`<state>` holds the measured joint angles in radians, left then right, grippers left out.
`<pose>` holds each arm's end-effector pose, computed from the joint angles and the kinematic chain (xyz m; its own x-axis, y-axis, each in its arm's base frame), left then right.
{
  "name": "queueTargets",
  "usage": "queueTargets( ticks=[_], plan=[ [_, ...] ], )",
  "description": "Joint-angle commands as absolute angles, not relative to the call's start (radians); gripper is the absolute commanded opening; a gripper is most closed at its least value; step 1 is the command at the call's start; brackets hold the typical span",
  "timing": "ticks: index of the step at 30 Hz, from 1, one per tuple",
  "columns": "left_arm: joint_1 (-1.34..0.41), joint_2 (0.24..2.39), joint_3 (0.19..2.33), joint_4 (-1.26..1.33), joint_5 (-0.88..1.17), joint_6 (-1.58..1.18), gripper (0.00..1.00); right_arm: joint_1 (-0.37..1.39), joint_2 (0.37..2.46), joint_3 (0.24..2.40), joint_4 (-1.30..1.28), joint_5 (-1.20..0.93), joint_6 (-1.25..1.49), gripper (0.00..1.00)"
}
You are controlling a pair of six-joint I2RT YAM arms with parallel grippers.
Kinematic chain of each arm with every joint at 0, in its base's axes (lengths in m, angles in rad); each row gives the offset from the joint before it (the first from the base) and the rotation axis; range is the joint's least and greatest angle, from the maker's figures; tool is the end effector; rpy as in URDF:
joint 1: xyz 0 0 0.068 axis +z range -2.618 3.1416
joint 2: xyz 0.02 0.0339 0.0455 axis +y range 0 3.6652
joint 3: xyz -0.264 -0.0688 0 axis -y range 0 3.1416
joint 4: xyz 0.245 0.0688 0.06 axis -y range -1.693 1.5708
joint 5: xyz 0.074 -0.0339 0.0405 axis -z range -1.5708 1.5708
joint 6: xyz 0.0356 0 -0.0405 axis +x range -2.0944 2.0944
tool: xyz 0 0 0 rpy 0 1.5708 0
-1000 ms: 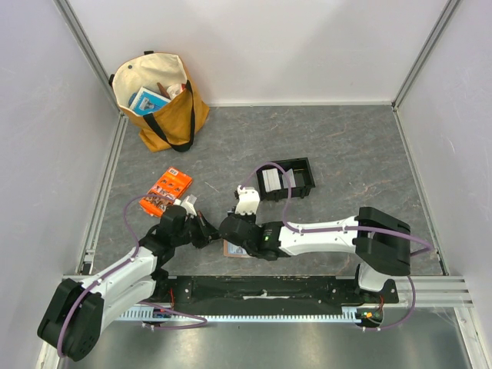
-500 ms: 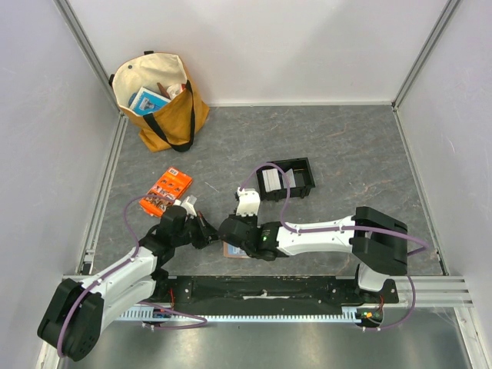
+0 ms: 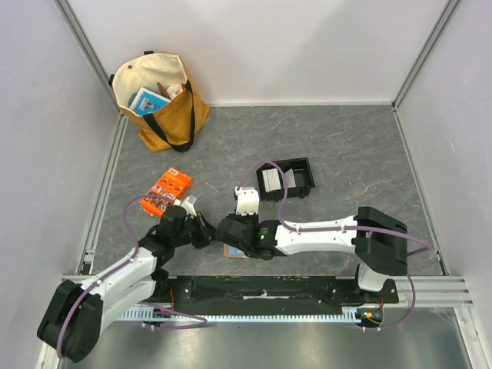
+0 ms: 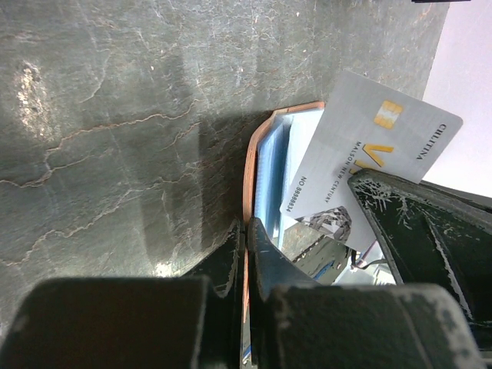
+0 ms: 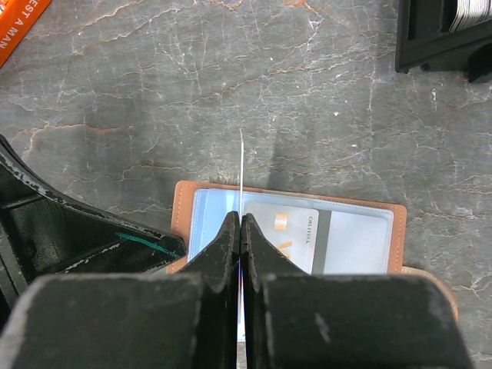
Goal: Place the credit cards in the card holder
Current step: Turn over the card slot in the card holder.
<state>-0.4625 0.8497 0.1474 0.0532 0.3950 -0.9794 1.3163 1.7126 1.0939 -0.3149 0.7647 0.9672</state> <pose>0.1340 -0.0821 0.1347 -0.8712 -0.4218 -0.2510 -0.0665 0.6082 -0.7910 0.1122 0.3335 0.2015 -0.6044 0.0362 -0.7958 -0.1709 0.9698 0.1740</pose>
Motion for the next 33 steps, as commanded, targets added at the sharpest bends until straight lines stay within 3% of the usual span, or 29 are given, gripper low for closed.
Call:
queueTargets(
  ticks=[1, 9, 16, 23, 33],
  plan=[
    [-0.465, 0.844, 0.175, 0.057, 0.397, -0.973, 0.02, 1.322, 1.721, 1.153, -0.397, 0.836, 0.948, 0.0],
    [-0.465, 0.847, 0.179, 0.057, 0.396, -0.968, 0.02, 1.338, 1.743, 1.201, -0.512, 0.893, 0.959, 0.0],
    [-0.465, 0.896, 0.175, 0.057, 0.38, -0.953, 0.02, 1.316, 1.643, 1.135, -0.461, 0.853, 0.924, 0.0],
    [-0.465, 1.002, 0.172, 0.086, 0.357, -0.924, 0.02, 1.105, 1.418, 0.772, -0.021, 0.32, 0.916, 0.0],
    [-0.469, 1.051, 0.161, 0.115, 0.345, -0.925, 0.02, 1.058, 1.469, 0.578, 0.34, 0.08, 1.018, 0.0]
  ],
)
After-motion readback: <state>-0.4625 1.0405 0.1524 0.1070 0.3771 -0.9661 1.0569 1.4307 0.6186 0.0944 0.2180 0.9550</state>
